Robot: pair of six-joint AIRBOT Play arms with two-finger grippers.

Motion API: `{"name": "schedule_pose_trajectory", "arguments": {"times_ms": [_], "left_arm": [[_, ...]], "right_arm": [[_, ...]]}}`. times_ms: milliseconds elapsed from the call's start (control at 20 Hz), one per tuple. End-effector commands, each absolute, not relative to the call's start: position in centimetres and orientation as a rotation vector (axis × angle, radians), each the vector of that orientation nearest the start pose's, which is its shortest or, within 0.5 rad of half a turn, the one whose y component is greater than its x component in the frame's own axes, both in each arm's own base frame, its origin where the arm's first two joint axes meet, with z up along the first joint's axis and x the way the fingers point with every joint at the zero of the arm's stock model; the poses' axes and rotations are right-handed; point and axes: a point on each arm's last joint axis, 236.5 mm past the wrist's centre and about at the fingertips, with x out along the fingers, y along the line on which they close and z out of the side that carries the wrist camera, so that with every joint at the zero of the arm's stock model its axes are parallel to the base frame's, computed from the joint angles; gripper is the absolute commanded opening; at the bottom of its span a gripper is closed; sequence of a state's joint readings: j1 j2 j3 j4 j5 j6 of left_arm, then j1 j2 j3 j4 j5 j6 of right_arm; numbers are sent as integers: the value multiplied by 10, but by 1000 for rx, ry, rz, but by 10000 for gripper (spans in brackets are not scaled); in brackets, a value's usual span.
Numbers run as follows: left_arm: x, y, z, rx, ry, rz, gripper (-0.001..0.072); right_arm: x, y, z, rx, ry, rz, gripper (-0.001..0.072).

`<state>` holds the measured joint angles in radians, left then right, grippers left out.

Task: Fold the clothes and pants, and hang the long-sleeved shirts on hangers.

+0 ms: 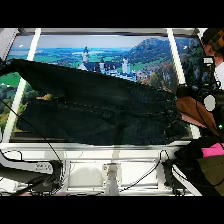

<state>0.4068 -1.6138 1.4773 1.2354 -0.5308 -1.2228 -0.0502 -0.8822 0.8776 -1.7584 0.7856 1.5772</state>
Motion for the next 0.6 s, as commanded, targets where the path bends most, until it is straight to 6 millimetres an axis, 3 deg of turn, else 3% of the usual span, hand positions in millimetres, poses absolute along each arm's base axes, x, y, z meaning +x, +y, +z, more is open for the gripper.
{"name": "schedule_pose_trajectory", "arguments": {"times_ms": [0, 250, 550], "left_arm": [[571, 215, 45, -100, 580, 261, 35], [580, 224, 13, -101, 582, 285, 35], [586, 231, 13, -92, 545, 306, 36]], "right_arm": [[374, -50, 92, -152, 792, -123, 611], [374, -49, 91, -145, 791, -121, 611], [374, -49, 91, -141, 791, -122, 611]]}}
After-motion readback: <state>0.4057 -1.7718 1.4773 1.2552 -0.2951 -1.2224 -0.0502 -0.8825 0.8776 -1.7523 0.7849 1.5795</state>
